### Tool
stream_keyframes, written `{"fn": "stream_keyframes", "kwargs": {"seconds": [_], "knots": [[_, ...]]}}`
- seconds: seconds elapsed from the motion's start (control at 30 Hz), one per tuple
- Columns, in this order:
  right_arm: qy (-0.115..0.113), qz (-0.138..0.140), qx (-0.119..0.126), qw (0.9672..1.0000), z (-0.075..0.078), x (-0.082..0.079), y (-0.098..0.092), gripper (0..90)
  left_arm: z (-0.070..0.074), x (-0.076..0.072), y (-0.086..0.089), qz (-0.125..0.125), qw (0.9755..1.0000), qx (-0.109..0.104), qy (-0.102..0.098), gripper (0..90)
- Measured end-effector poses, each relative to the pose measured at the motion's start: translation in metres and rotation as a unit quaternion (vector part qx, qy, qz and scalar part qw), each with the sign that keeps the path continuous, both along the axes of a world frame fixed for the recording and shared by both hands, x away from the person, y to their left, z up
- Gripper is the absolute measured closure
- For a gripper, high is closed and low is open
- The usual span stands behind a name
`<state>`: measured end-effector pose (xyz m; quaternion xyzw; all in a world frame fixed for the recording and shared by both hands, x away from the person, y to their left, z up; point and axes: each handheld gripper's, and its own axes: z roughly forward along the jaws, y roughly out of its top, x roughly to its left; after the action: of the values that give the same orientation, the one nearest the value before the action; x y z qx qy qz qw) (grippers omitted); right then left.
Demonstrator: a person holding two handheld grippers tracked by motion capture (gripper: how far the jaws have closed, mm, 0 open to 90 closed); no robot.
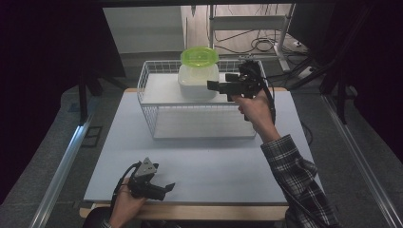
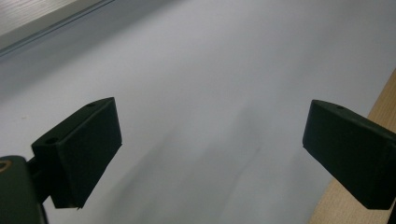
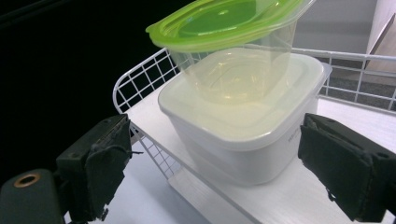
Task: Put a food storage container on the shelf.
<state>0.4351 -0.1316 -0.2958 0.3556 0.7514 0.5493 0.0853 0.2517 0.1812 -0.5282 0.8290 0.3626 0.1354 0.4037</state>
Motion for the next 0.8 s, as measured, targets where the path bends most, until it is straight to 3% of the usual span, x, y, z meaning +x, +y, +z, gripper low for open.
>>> {"fn": "stream_keyframes", "kwargs": {"seconds": [0.8], "knots": [[-0.042, 0.027, -0.052, 0.9974, -0.017, -0.024, -0.002, 7.0, 0.0, 0.0, 0.001, -0.004, 0.9999, -0.014, 0.0, 3.9]]}}
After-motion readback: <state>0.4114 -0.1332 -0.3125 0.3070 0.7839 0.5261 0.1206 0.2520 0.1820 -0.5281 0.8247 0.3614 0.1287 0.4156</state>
